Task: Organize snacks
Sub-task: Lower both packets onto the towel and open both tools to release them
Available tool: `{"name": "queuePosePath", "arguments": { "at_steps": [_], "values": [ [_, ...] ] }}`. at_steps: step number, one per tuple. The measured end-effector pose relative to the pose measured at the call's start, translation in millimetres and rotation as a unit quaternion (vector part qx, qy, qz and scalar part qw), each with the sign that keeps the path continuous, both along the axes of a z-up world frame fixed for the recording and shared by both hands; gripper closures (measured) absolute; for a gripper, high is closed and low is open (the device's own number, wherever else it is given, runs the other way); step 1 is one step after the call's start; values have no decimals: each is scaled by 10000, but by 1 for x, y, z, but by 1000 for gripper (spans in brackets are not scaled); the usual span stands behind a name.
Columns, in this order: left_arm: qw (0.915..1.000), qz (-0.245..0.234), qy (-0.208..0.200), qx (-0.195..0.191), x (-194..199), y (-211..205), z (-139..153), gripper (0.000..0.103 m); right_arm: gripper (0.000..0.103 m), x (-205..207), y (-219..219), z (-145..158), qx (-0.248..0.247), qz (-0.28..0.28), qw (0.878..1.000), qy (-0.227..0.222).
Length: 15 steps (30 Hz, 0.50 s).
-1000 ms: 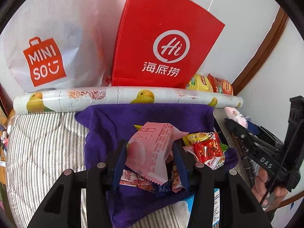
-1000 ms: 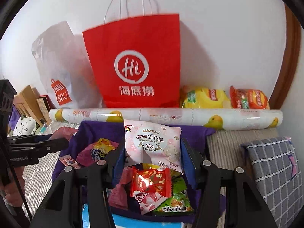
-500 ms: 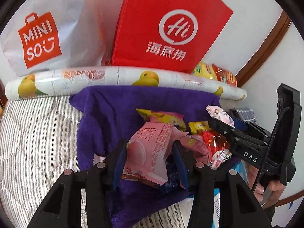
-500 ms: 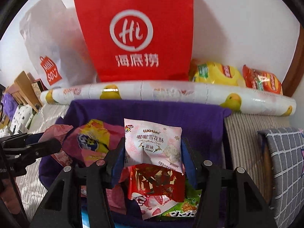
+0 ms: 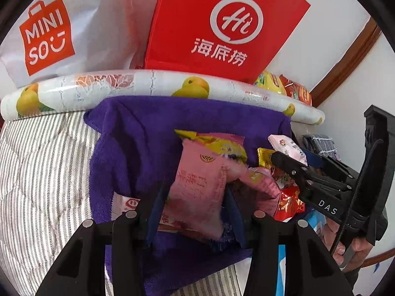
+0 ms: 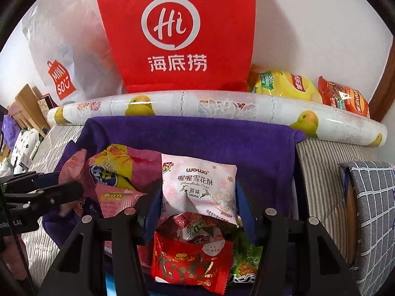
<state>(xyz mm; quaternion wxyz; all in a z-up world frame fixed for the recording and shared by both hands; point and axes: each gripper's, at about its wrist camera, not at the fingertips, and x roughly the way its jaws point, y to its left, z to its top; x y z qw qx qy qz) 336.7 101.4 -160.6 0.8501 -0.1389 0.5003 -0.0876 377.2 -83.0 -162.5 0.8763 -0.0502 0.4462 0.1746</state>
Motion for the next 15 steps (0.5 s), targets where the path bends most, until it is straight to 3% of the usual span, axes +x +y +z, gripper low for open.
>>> {"name": "queuePosePath", "arguments": {
  "at_steps": [5,15],
  "values": [
    [10000,-13,48,25,1,-3,-4,59,46,-3,3,-2,-134,51,9999,-37],
    [10000,-33,60,-65,1,-3,-3,57,30,-8,0,5,-294,-83,9993,-237]
  ]
}}
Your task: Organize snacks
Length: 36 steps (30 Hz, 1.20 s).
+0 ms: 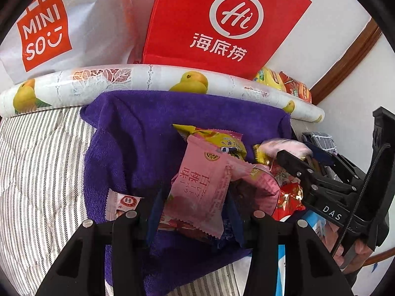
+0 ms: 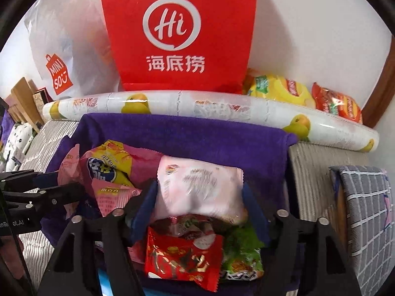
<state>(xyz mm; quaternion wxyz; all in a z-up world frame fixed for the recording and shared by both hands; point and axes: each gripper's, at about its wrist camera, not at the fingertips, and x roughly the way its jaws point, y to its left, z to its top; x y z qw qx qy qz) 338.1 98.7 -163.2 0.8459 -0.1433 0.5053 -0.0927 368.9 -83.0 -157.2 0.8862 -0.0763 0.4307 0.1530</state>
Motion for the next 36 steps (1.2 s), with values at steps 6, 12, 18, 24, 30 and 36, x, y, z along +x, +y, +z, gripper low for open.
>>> {"name": "queuePosePath", "arguments": {
  "at_steps": [6,12,18,24,30,36],
  "values": [
    [9998,-118,-132,-27,-5,-1,10,43,25,-11,-7,18,99,-71,9995,-280],
    [9991,-170,-315,212,-9,-9,23,37,24,-25,-13,29,338,-163,9990,-250],
    [9985,-68,-457,283,-24,-12,35,33,24,-46,-26,35,408,-247,9988,-104],
    [9980,-13,-459,434,-44,-18,44,33,24,-67,-39,45,527,-387,9978,-67],
    [9975,76,-515,485,-71,-19,60,32,24,-95,-51,60,642,-579,9962,-98],
    [9958,147,-690,585,-106,-25,81,23,24,-131,-58,81,711,-696,9949,-166]
  ]
}}
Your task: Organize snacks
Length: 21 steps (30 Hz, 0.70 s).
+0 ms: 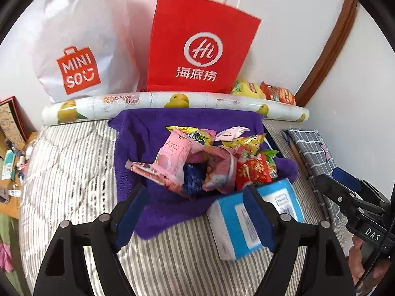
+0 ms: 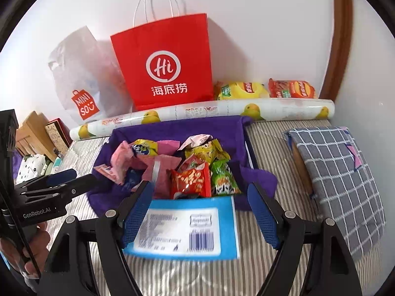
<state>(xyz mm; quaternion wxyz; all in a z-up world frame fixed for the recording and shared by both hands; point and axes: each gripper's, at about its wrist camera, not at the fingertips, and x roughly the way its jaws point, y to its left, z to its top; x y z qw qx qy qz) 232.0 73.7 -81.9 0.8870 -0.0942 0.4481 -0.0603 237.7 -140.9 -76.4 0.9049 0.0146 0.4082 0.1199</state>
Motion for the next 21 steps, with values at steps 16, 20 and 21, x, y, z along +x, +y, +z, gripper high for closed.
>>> {"name": "queuePosePath", "arguments": {
  "at_steps": [16,20,21],
  "values": [
    [9980,-42,-581,238,-102,-31,56,7,0,-114,-30,47,-34,-459,9985,-305],
    [9969,-9,-699,365,-122,-42,66,7,0,-132,-36,51,-168,-571,9977,-324],
    [9966,-14,-731,385,-127,-45,67,7,0,-136,-38,52,-149,-570,9977,-331]
  ]
}}
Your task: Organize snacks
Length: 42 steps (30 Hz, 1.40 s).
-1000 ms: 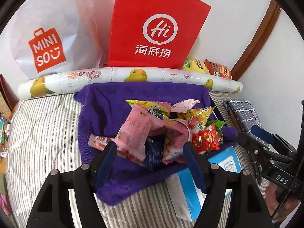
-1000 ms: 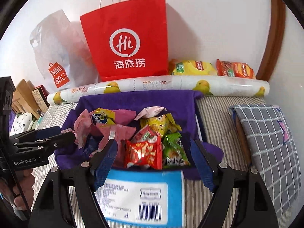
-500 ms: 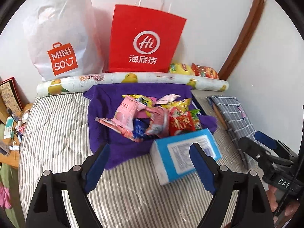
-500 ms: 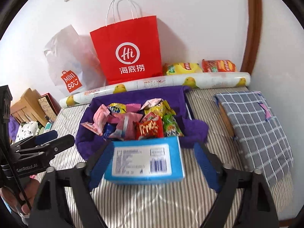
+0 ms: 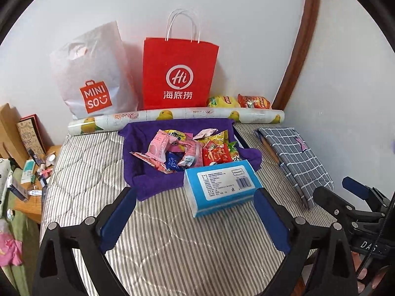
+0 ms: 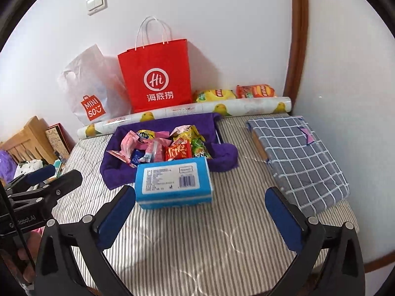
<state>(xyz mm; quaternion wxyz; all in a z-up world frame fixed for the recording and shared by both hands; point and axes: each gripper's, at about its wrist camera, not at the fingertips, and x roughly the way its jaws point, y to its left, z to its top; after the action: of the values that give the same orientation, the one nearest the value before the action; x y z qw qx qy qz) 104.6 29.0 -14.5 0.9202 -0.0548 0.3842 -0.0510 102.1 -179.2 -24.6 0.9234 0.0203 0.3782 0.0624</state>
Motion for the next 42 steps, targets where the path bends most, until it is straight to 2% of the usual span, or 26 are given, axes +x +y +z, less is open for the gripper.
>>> {"name": "queuePosePath", "arguments": {
  "at_steps": [7,14,42],
  "values": [
    [9998,58,-112,155,-25,-14,6,7,0,-32,-12,11,24,-38,9998,-194],
    [9997,119,-137,148,-38,-16,9,7,0,-49,-19,17,60,-24,9996,-292],
    [9998,151,-79,144,-47,-20,7,7,0,-67,-21,19,9,-1,9990,-446]
  ]
}}
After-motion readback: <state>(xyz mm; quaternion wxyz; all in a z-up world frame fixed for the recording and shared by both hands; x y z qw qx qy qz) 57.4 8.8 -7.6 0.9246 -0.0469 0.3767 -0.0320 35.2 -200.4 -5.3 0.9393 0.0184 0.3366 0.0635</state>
